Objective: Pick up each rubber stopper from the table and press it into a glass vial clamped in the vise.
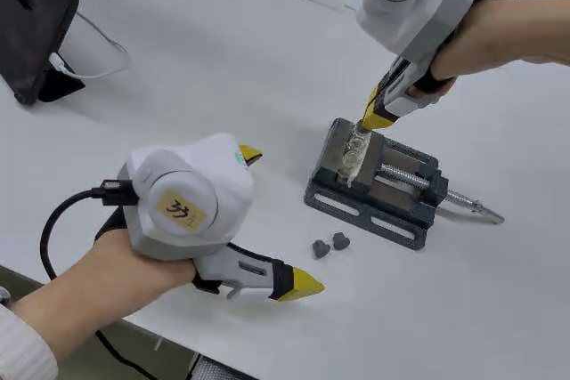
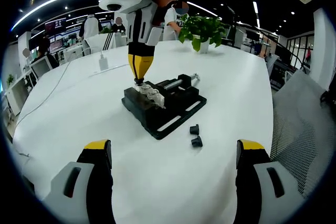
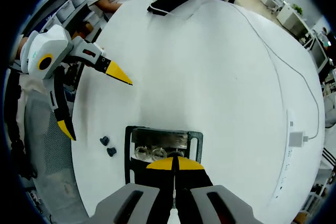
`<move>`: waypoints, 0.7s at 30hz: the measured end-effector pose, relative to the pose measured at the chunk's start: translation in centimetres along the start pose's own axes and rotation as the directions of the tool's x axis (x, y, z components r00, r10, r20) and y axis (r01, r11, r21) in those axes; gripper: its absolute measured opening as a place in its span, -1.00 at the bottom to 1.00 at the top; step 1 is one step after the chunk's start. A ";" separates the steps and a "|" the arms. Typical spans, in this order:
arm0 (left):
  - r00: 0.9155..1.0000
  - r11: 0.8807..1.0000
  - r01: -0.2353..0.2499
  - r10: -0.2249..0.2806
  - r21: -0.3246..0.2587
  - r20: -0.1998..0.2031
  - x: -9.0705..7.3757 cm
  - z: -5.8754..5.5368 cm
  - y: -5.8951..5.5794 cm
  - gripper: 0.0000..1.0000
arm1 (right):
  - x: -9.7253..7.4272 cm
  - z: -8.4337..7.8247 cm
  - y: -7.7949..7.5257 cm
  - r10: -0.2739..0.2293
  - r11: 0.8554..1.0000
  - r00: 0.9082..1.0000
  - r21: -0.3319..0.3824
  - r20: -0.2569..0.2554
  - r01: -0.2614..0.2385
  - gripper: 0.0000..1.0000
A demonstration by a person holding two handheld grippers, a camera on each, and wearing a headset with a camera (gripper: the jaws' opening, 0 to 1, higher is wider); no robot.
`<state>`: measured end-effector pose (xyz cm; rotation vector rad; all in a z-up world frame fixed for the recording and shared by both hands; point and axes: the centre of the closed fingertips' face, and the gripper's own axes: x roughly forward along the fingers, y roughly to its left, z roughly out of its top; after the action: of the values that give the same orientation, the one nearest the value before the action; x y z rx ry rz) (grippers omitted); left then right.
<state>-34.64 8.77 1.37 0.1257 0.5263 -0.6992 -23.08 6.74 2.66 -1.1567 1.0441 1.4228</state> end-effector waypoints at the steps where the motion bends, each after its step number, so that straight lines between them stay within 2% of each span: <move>1: 1.000 1.000 -0.002 0.002 0.006 0.000 -0.1 0.1 0.0 0.97 | 0.0 0.1 0.0 -0.006 1.000 1.000 0.004 0.000 0.006 -1.00; 3: 1.000 1.000 -0.003 0.003 0.006 0.000 -0.3 0.3 0.0 0.97 | 0.0 0.1 0.0 -0.012 1.000 1.000 -0.002 0.008 0.012 -1.00; 4: 1.000 1.000 -0.007 0.007 0.014 0.001 -0.4 0.4 0.1 0.97 | 0.0 0.2 0.0 -0.012 0.998 0.999 0.065 0.038 0.009 -1.00; 6: 1.000 1.000 -0.011 0.011 0.013 0.007 -0.7 0.6 0.1 0.97 | -0.2 0.1 0.1 -0.016 1.000 0.998 0.024 0.058 0.015 -1.00; 8: 1.000 1.000 -0.011 0.010 0.014 0.009 -0.8 0.8 0.1 0.97 | -0.3 0.1 0.0 -0.018 0.997 0.996 0.074 0.083 0.012 -1.00; 11: 1.000 1.000 -0.008 0.008 0.029 0.004 -1.0 1.0 0.0 0.97 | -0.2 0.2 -0.1 -0.023 0.996 0.994 0.087 0.107 0.013 -1.00; 21: 1.000 0.999 -0.013 0.013 0.043 0.014 -1.5 1.7 -0.2 0.97 | -0.4 0.3 0.1 -0.079 0.996 0.986 0.063 0.150 0.070 -1.00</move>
<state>-35.05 9.06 3.59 0.1639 0.4968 -0.6986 -23.20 6.98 3.14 -1.0185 0.9194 1.3905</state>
